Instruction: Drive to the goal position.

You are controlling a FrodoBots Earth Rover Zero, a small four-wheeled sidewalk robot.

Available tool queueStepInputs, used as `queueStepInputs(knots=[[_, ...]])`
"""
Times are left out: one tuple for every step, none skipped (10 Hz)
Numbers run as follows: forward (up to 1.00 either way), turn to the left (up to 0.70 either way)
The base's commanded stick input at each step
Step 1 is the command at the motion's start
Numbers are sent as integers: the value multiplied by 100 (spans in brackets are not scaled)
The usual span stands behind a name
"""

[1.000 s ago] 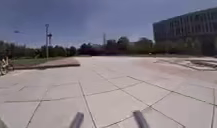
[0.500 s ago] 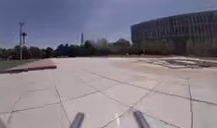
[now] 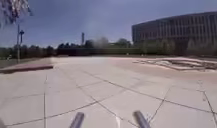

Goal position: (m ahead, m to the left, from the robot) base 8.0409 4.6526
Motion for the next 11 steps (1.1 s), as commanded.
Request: queueStepInputs(knots=[[85,25],[85,14],[85,0],[85,0],[85,0],[85,0],[85,0],[85,0],[85,0],[85,0],[85,0]])
